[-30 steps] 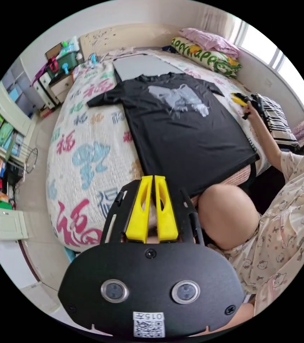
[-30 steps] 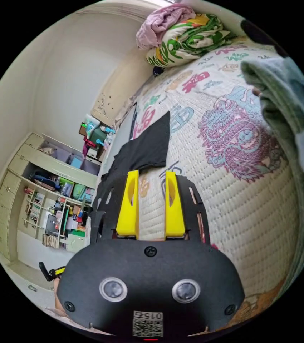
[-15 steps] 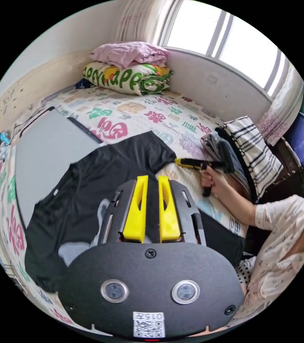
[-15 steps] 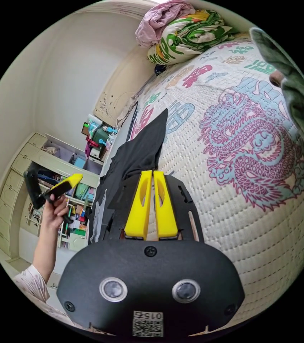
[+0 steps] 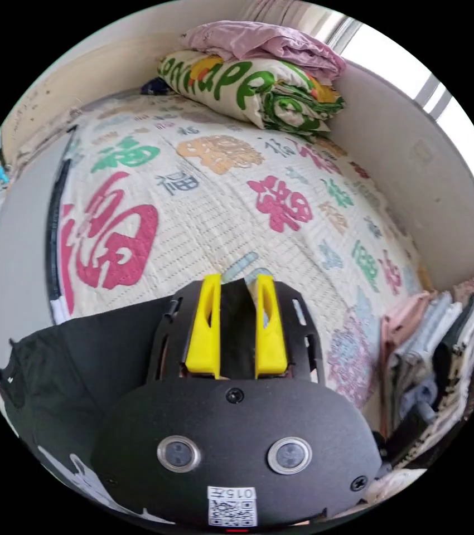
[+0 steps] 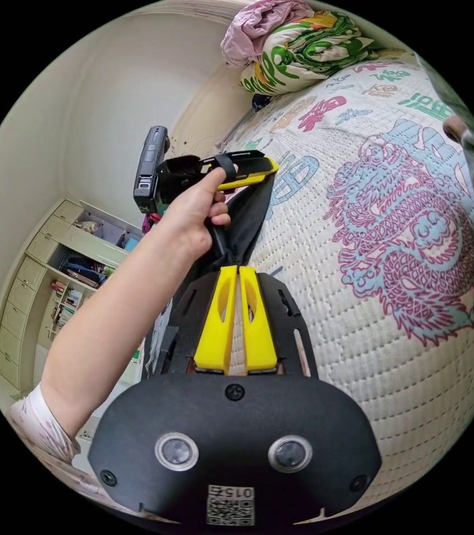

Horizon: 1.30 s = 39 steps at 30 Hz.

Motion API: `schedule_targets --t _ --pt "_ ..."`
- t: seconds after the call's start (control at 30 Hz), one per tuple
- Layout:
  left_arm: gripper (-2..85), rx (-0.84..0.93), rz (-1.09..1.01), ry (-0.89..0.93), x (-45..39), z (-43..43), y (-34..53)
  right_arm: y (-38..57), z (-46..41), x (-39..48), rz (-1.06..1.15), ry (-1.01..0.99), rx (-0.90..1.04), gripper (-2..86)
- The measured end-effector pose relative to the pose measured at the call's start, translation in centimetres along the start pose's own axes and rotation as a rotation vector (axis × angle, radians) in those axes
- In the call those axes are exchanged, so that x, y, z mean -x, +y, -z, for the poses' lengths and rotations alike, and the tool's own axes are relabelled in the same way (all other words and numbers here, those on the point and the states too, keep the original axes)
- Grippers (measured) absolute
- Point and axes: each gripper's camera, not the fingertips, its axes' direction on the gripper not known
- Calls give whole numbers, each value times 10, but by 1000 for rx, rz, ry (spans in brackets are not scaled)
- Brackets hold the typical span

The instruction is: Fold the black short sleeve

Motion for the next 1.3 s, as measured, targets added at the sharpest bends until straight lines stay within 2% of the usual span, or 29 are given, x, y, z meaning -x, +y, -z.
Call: schedule_targets --t 0.07,0.17,0.3,0.43,0.6,0.73,0.8,0.87,0.93,1.0,1.07,1.2,1.3 --pt "40 -6 -9 -9 -4 0 5 3 5 5 8 4 -1 0" --pt "3 -87 18 70 14 33 20 10 14 15 49 15 -19 -1" --pt "-4 -261 46 77 71 136 57 28 21 50 199 59 -49 -1" --pt "-4 -334 47 69 145 235 138 58 21 96 410 -37 -14 -1" --pt "-2 -310 107 -13 216 282 267 89 -5 121 563 -141 178 0" --pt "8 -217 219 -18 259 262 346 108 -20 130 695 -200 331 6" --pt "32 -199 267 -76 266 254 367 113 -18 131 762 -257 363 13" --pt "50 -222 282 -97 265 256 382 106 -9 122 804 -357 401 32" --pt "62 -239 210 -50 243 261 386 91 -3 106 758 -385 385 53" --pt "70 -231 118 -31 213 263 381 75 1 85 665 -344 287 59" --pt "74 -213 -5 19 175 258 375 65 -5 66 551 -181 176 64" --pt "89 -100 -223 151 92 217 360 54 -34 55 442 -133 191 79" --pt "95 -65 -313 105 56 198 356 43 -60 41 332 -113 210 84"
